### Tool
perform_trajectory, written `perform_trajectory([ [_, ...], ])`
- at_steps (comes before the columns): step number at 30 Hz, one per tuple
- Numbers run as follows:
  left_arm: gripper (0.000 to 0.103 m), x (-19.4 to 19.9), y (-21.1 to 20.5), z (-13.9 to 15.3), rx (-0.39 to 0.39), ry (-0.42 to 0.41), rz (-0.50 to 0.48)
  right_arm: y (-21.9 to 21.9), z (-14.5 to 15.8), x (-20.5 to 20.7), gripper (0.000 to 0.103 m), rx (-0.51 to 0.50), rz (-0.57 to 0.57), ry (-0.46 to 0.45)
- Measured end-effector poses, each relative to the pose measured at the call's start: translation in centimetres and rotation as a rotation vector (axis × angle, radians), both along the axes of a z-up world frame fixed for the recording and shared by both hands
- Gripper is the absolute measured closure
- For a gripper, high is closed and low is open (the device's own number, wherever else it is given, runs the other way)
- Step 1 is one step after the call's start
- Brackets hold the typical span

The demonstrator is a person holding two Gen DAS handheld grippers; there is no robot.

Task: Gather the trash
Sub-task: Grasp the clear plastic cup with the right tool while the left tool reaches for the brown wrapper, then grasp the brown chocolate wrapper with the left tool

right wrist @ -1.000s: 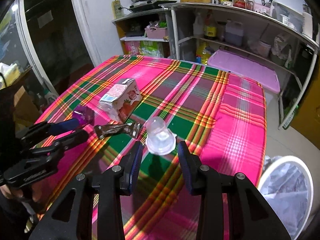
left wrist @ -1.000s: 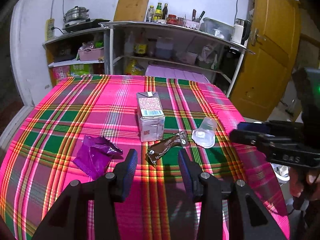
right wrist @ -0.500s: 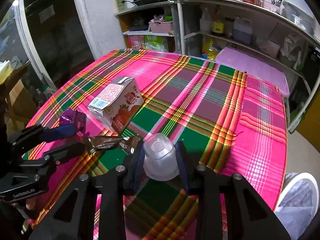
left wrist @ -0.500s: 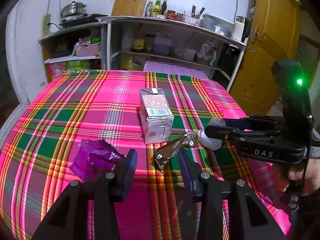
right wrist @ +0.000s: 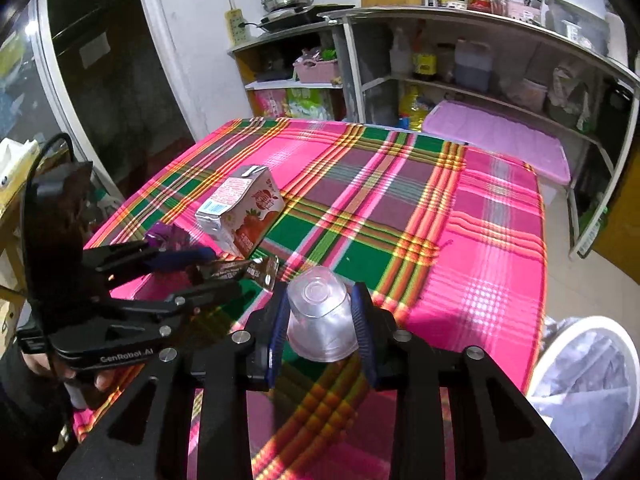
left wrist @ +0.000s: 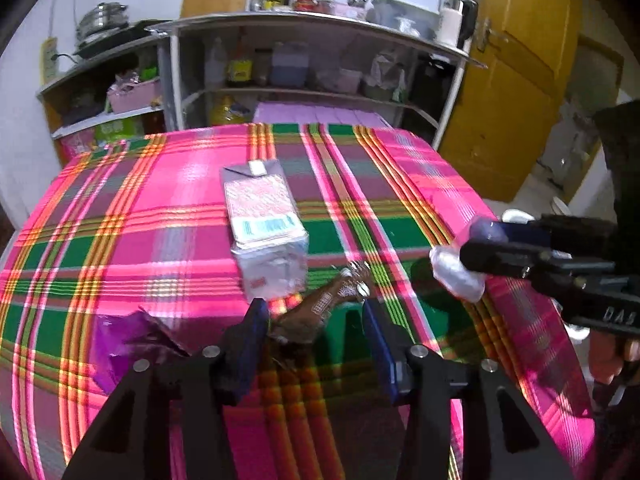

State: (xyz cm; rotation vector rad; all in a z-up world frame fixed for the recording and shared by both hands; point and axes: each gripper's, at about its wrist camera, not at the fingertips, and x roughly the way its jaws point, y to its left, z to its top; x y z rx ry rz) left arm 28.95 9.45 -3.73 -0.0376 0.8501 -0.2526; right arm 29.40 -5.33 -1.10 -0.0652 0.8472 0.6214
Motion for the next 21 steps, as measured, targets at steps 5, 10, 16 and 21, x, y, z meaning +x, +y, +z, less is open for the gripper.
perform_trajectory([
  [5, 0.055, -1.4, -2.1, 0.0, 0.012, 0.006, -0.095, -1.6, 0.2, -0.8, 0.071, 0.017, -0.025, 0.009],
  [10, 0.055, -1.3, -3.5, -0.2, 0.036, 0.016, -0.090, -3.7, 0.3, -1.7, 0.071, 0.039, -0.063, 0.015],
  [16, 0.078, -0.3, -4.3, -0.5, 0.102, 0.027, 0.013, -5.0, 0.6, -2.6, 0.071, 0.048, -0.085, 0.014],
  [21, 0.080, -0.7, -4.7, -0.2, 0.091, 0.021, 0.035, -6.1, 1.1, -3.6, 0.071, 0.060, -0.095, 0.006],
])
